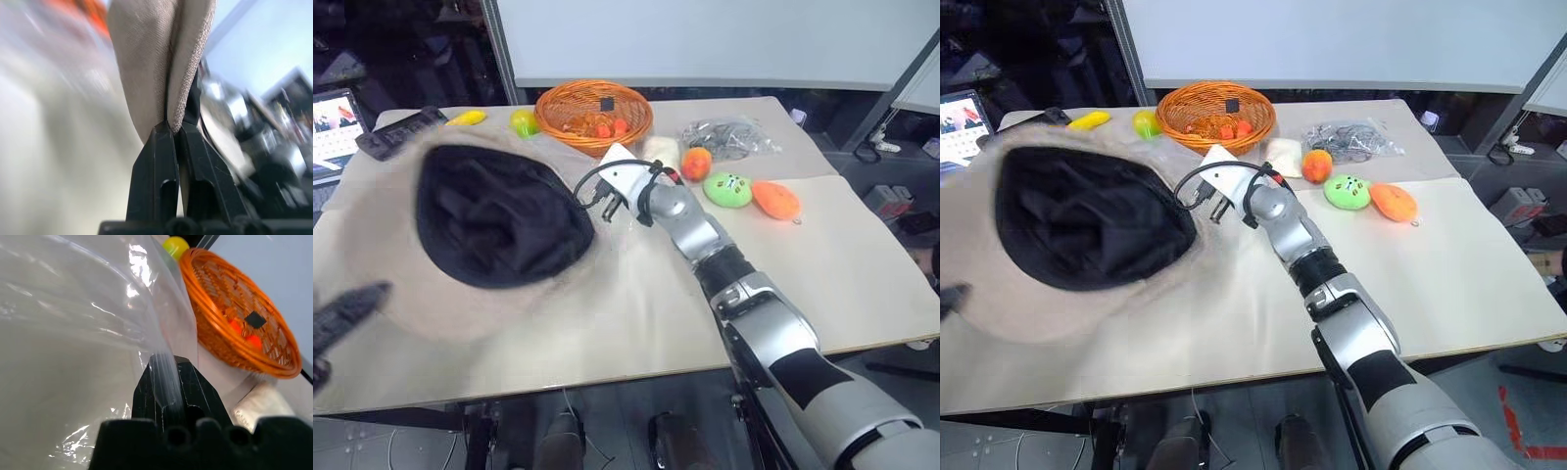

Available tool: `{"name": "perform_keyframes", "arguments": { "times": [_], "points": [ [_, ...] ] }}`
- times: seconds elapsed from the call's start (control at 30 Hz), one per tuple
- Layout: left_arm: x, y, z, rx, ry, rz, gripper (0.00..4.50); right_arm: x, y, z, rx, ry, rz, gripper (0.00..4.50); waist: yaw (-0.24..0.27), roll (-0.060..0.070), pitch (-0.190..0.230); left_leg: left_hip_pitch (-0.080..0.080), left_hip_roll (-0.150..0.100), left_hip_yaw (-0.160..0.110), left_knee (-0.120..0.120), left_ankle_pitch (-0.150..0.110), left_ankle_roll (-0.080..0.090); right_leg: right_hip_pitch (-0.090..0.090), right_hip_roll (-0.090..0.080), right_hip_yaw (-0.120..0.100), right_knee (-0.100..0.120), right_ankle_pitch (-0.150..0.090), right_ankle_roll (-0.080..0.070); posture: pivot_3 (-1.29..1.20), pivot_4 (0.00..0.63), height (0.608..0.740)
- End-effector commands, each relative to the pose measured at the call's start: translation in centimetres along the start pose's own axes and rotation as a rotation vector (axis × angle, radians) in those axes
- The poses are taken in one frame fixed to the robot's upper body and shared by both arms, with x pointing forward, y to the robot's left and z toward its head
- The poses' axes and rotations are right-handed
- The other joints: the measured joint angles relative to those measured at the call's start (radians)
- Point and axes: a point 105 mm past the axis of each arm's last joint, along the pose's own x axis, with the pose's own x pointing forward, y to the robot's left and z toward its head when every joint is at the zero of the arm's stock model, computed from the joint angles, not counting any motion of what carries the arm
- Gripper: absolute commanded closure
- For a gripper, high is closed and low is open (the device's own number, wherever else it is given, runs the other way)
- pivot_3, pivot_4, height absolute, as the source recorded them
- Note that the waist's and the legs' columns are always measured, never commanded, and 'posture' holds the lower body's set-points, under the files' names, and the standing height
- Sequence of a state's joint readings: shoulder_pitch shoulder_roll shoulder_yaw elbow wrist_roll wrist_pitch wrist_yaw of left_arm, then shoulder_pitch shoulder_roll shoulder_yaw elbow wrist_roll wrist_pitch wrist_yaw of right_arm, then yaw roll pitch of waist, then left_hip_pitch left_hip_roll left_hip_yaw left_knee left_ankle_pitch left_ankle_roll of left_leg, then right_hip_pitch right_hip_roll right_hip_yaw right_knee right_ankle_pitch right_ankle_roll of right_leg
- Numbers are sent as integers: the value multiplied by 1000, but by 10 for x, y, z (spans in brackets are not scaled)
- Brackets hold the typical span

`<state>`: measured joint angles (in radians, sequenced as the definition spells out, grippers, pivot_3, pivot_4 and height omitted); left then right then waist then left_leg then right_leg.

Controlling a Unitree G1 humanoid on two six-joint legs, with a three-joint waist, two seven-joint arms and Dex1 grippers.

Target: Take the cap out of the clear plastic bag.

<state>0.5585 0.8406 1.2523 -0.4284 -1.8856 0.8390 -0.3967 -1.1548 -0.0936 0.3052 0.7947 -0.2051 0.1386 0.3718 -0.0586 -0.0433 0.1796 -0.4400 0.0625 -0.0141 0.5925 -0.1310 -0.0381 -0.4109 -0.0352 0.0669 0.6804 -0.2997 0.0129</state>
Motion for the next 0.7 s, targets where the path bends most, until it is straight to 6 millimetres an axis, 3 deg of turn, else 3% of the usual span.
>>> {"name": "perform_keyframes", "arguments": {
  "times": [0.03,0.13,0.23,0.33,0.47,0.63,0.7],
  "points": [
    [15,5,27,54,-134,40,4472,-2,-4,15,-31,-52,-11,4500,3,-1,-1,0,0,0,0,0,0,0,0,0,0,0,0,0,150,740],
    [50,-10,62,155,-254,29,4472,-4,1,13,-37,-47,4,4500,18,-5,-1,-1,0,-1,1,0,0,0,1,0,0,0,1,0,150,740],
    [85,-6,71,347,-223,169,4472,-6,8,13,-41,-45,15,4500,22,-6,-1,-2,2,-2,1,1,-1,1,4,0,-1,2,1,0,150,740],
    [114,5,47,735,-24,311,4472,-9,15,15,-42,-49,28,4500,19,-6,-1,-2,1,0,1,1,-2,1,4,2,-2,2,3,0,150,740],
    [134,22,9,1234,148,337,4472,-14,26,15,-35,-44,45,4500,13,-6,-1,-2,2,3,-3,2,-4,-4,6,5,0,3,2,0,150,740],
    [133,49,-43,1987,359,247,4472,-21,31,11,-22,-25,47,4500,11,-5,0,-12,7,4,-6,5,-11,-17,11,6,2,5,-2,0,150,740],
    [130,56,-62,2142,372,188,4472,-23,32,9,-24,-15,45,4500,12,-4,0,-12,7,5,-6,5,-11,-18,10,7,1,5,-2,0,150,740]
  ]
}}
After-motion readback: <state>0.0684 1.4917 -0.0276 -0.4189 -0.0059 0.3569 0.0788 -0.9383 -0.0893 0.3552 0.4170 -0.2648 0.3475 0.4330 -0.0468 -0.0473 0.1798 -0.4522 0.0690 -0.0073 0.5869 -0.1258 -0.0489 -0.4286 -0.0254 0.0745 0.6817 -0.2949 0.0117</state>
